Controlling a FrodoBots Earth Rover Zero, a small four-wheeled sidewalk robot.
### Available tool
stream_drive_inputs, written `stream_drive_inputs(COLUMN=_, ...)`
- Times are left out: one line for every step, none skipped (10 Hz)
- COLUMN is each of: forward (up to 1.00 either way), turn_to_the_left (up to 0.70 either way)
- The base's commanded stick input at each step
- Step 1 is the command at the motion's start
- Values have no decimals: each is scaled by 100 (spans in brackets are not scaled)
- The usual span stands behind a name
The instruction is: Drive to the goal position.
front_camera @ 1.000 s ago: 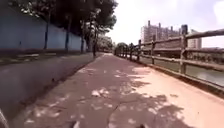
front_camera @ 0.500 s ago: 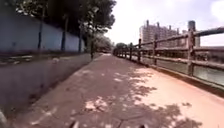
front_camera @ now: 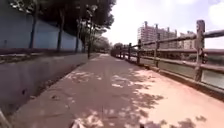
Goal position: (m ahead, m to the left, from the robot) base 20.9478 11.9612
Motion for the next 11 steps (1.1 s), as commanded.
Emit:
stream_drive_inputs(forward=70, turn_to_the_left=0)
stream_drive_inputs(forward=70, turn_to_the_left=0)
stream_drive_inputs(forward=70, turn_to_the_left=0)
stream_drive_inputs(forward=70, turn_to_the_left=0)
stream_drive_inputs(forward=70, turn_to_the_left=0)
stream_drive_inputs(forward=70, turn_to_the_left=0)
stream_drive_inputs(forward=70, turn_to_the_left=0)
stream_drive_inputs(forward=70, turn_to_the_left=0)
stream_drive_inputs(forward=70, turn_to_the_left=0)
stream_drive_inputs(forward=70, turn_to_the_left=0)
stream_drive_inputs(forward=70, turn_to_the_left=0)
